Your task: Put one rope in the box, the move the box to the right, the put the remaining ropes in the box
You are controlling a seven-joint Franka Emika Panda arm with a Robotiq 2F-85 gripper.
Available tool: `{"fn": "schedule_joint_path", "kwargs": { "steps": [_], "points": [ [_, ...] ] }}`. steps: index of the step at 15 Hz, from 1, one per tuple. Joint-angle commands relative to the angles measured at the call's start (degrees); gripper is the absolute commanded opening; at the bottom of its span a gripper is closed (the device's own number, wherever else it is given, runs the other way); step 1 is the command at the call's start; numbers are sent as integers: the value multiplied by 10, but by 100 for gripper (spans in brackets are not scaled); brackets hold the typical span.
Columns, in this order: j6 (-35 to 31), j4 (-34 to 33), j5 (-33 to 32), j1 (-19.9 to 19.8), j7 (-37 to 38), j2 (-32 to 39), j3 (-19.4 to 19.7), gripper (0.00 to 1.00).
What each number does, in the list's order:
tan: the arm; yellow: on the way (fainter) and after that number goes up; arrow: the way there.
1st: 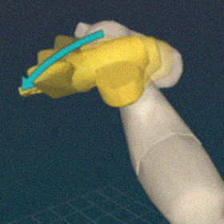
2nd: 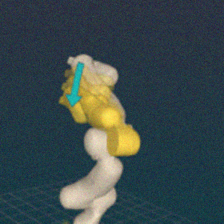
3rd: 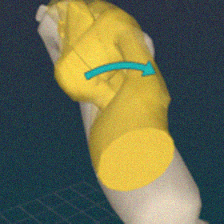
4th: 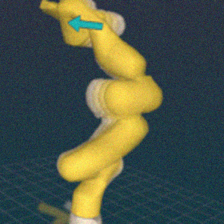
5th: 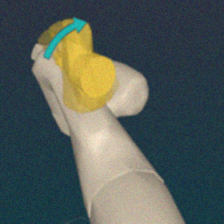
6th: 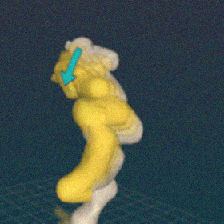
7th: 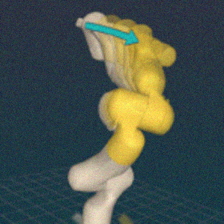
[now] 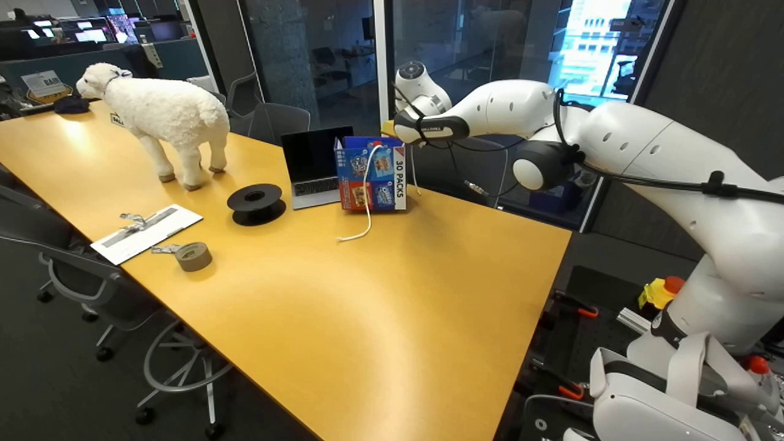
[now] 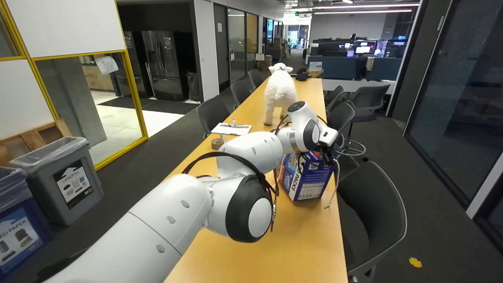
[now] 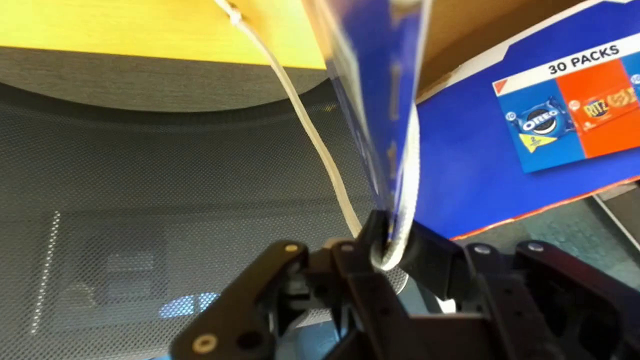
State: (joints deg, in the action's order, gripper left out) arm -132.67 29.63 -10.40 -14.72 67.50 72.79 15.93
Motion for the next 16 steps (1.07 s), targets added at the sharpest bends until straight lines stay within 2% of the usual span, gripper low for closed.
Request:
{"fn": "schedule_joint_path", "kwargs": {
  "steps": [1,5,11,13,16],
  "points": [
    [49,15,47,3,-107,-62,-76,7],
    [134,20,82,4,-206,-106,-142,7],
    [344,31,93,12,-313,-194,-198,5],
    [374,24,82,16,-328,-214,-195,5],
    [355,3,54,23,-320,-220,-174,6]
  ]
}}
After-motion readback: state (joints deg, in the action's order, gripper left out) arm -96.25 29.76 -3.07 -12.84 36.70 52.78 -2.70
